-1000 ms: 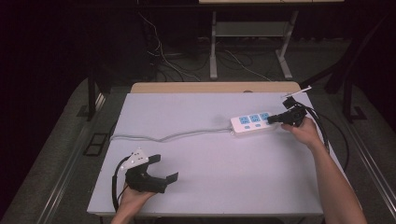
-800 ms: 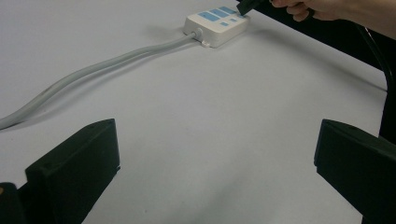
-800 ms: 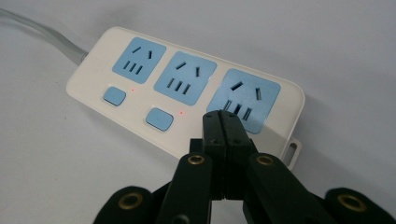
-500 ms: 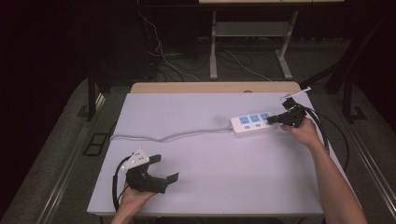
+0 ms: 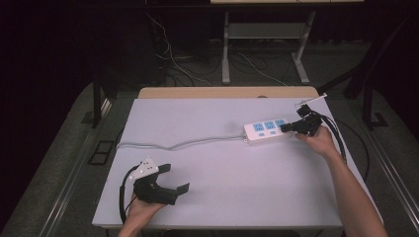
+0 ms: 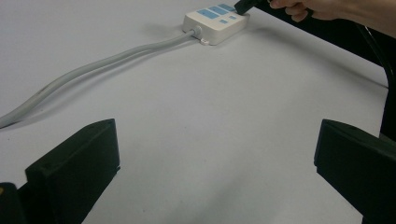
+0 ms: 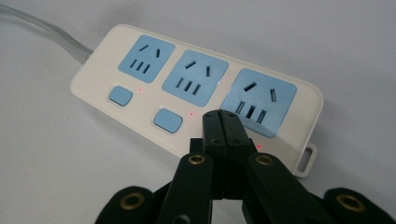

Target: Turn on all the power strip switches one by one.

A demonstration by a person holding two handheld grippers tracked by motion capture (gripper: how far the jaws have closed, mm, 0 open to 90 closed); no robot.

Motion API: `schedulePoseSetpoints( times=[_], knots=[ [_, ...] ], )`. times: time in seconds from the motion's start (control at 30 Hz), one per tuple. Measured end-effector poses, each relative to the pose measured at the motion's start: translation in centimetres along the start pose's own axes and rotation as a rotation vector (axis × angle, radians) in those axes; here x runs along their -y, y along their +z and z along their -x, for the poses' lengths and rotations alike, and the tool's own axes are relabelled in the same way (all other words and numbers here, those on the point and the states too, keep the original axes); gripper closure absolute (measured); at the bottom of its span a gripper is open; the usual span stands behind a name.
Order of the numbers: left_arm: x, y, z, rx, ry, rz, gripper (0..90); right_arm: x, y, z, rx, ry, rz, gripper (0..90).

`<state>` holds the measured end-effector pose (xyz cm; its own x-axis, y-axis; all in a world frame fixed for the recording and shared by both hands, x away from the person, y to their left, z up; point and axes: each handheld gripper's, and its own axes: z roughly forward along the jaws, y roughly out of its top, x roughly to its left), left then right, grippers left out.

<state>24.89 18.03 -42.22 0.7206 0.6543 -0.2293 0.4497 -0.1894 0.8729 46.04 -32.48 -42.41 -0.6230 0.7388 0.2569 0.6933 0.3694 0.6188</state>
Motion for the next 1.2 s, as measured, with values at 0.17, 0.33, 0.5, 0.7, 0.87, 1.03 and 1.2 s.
schedulePoseSetpoints(
  times=[0.17, 0.33, 0.5, 0.7, 0.87, 1.03, 1.2],
  knots=[
    [0.0, -0.2, -0.1, -0.002, -0.006, 0.006, 0.0, -0.4, 0.2, -0.4, 0.037, -0.022, -0.012, 90.0],
    [0.0, -0.1, -0.2, -0.003, -0.009, 0.008, 0.0, -0.3, 0.0, -0.4, 0.025, -0.005, -0.016, 90.0],
    [0.0, 0.0, -0.2, -0.001, -0.012, 0.005, 0.0, -0.4, -0.1, -0.3, 0.028, 0.008, -0.014, 90.0],
    [0.0, 0.1, -0.2, 0.0, -0.012, 0.003, 0.0, -0.3, -0.8, -0.1, 0.027, 0.027, 0.005, 89.9],
    [-0.1, 0.1, -0.1, 0.003, -0.014, 0.007, 0.0, -0.2, -1.6, -0.2, 0.032, 0.029, 0.012, 89.7],
    [-0.1, 0.1, -0.1, 0.008, -0.01, 0.005, 0.0, -0.3, -2.5, -0.8, 0.037, 0.022, 0.025, 89.1],
    [-0.1, 0.1, 0.0, 0.011, -0.009, 0.007, 0.0, -0.4, -3.6, -1.8, 0.037, 0.024, 0.045, 83.2]
  ],
)
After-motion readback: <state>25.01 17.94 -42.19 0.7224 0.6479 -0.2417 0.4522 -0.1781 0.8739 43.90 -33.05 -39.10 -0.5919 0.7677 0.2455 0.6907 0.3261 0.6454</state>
